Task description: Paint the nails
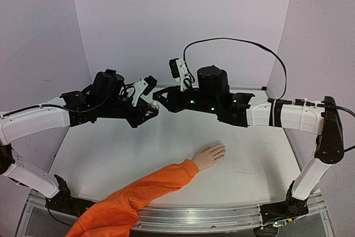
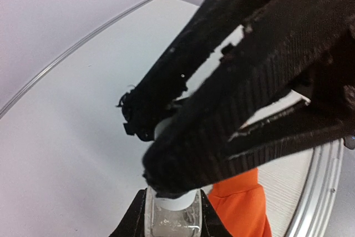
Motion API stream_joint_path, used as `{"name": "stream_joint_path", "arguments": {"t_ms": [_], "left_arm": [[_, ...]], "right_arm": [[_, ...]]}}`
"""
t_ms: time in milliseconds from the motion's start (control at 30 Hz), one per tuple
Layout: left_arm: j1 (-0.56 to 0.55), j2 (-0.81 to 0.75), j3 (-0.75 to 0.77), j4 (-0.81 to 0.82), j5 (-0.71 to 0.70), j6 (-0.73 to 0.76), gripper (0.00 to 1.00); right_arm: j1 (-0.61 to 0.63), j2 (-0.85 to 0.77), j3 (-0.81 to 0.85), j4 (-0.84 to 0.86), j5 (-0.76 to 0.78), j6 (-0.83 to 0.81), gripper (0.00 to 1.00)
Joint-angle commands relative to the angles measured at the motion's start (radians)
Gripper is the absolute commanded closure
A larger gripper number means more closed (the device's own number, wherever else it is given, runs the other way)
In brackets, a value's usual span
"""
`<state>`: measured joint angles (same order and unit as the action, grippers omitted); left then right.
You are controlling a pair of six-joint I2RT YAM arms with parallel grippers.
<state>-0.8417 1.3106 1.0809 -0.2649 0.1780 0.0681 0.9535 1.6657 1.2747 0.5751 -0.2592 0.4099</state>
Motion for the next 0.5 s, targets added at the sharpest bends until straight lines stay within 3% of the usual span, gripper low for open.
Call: {"name": "stream_joint_path", "arguments": {"t_ms": [0, 267, 300, 333, 467], "left_arm": [[0.042, 0.003, 0.053, 0.003, -0.437, -0.106, 1.0], [0.039, 0.004, 0.041, 0.006, -0.354, -0.086, 0.97], [0.039, -0.001, 0.035, 0.007, -0.325, -0.084, 0.85], [0.039, -0.006, 0.029, 0.007, -0.293, -0.08, 0.65], [0.039, -0.026, -0.012, 0.026, -0.184, -0.077, 0.14]], "right_arm": [[0.133, 0.043, 0.13, -0.128, 0.359, 0.071, 1.0], [0.146, 0.06, 0.165, -0.137, 0.442, 0.104, 1.0], [0.144, 0.057, 0.166, -0.139, 0.454, 0.1, 1.0], [0.139, 0.054, 0.159, -0.138, 0.468, 0.097, 1.0], [0.071, 0.018, 0.092, -0.134, 0.515, 0.11, 1.0]]}}
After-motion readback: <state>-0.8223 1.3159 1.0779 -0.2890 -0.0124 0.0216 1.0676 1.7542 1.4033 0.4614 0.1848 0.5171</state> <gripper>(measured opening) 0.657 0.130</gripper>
